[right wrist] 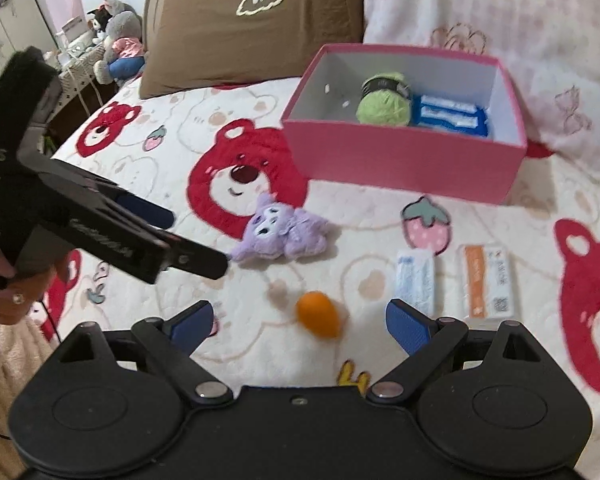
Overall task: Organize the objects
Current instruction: 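Withdraw the left tool from the box toward the orange sponge, then close the left gripper on the orange makeup sponge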
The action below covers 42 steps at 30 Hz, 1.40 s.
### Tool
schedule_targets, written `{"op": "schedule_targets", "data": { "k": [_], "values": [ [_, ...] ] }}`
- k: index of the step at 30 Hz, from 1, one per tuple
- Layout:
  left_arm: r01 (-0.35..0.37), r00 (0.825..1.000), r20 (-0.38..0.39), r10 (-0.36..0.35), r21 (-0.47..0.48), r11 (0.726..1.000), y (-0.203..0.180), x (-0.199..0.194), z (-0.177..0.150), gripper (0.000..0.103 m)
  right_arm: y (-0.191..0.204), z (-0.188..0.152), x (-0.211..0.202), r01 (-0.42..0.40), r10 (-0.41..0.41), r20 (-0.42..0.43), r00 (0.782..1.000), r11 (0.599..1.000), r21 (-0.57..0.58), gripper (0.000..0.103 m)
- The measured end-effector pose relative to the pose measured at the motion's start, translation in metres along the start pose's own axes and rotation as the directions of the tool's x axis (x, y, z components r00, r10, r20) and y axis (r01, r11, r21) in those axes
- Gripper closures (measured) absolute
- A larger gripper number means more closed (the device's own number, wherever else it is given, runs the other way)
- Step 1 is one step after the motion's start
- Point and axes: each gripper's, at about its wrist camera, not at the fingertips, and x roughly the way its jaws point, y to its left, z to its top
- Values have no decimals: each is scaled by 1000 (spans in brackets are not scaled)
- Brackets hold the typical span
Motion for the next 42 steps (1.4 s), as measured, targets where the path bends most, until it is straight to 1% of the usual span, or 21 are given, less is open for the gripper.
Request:
{"op": "schedule_targets", "data": {
  "k": [5, 7, 9, 10, 13, 15, 17, 21, 24, 28, 31, 33, 36, 39, 42],
  "values": [
    [8, 1000, -16, -8, -7, 1000, 2, 10, -7, 2, 3, -9, 11, 15, -15, -7, 1000, 1000, -9, 8],
    [8, 1000, -12, -8, -6, 1000, 2, 13, -10, 2, 3, -12, 17, 17, -17, -16, 1000, 1000, -9, 8],
    [7, 1000, 10, -7, -12, 1000, 3, 14, -12, 2, 4, -17, 22, 25, -25, -18, 1000, 1000, -14, 8],
    [5, 1000, 25, -4, -17, 1000, 4, 13, -13, 2, 4, -19, 25, 32, -33, -14, 999, 999, -21, 8],
    [3, 999, 53, -2, -21, 1000, 6, 13, -14, 2, 9, -27, 32, 102, -101, 23, 995, 992, -74, 8],
    [11, 998, 60, -10, -27, 1000, 8, 14, -16, 2, 11, -31, 35, 115, -111, 47, 993, 989, -98, 8],
    [20, 998, 67, -18, -24, 1000, 9, 15, -18, 2, 10, -35, 38, 121, -116, 58, 992, 988, -95, 8],
    [47, 995, 90, -45, -18, 999, 9, 18, -22, 2, 9, -43, 48, 105, -97, 82, 992, 990, -90, 8],
    [86, 990, 115, -84, -15, 996, 9, 20, -28, 2, 9, -48, 56, 75, -64, 105, 992, 992, -102, 8],
    [134, 982, 132, -131, -13, 991, 9, 28, -36, 2, 7, -54, 64, 44, -33, 124, 992, 995, -89, 8],
    [139, 978, 160, -133, -27, 990, 10, 34, -41, 3, 6, -57, 71, 37, -26, 121, 992, 995, -90, 8],
    [157, 971, 186, -149, -27, 987, 10, 39, -44, 3, 7, -59, 77, 57, -44, 124, 991, 992, -110, 8],
    [165, 966, 205, -158, -13, 986, 8, 47, -47, 3, 7, -63, 88, 75, -59, 127, 990, 990, -123, 9],
    [189, 961, 205, -184, -4, 982, 5, 60, -50, 3, 4, -64, 97, 23, -6, 111, 994, 988, -154, 11],
    [207, 957, 205, -206, 17, 978, 1, 72, -55, 4, 4, -66, 107, 18, 1, 115, 993, 987, -160, 12]
  ]
}}
